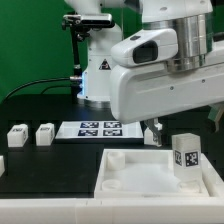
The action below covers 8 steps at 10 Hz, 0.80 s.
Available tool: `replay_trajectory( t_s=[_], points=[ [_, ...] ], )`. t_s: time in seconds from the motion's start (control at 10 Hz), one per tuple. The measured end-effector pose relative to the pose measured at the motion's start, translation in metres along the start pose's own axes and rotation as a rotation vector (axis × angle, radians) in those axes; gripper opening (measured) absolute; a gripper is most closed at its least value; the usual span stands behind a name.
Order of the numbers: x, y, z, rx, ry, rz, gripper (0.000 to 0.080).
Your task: Assemble one leg
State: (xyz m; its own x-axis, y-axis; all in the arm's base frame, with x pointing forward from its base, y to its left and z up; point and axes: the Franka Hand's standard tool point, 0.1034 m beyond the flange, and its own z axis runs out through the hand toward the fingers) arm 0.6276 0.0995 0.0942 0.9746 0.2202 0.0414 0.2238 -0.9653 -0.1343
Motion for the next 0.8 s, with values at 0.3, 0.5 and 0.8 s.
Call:
replay_trajectory(
  t_s=[0.3,0.5,0.8],
  points=[
    [0.0013,-0.0024,0.0081,-0.003,0.014,0.001,0.0649],
    [0.0010,-0.0028,0.0089,-0.003,0.013,0.000,0.0377],
    [0.0007,-0.0032,0.0097,-0.002,0.012,0.045,0.0290]
  ],
)
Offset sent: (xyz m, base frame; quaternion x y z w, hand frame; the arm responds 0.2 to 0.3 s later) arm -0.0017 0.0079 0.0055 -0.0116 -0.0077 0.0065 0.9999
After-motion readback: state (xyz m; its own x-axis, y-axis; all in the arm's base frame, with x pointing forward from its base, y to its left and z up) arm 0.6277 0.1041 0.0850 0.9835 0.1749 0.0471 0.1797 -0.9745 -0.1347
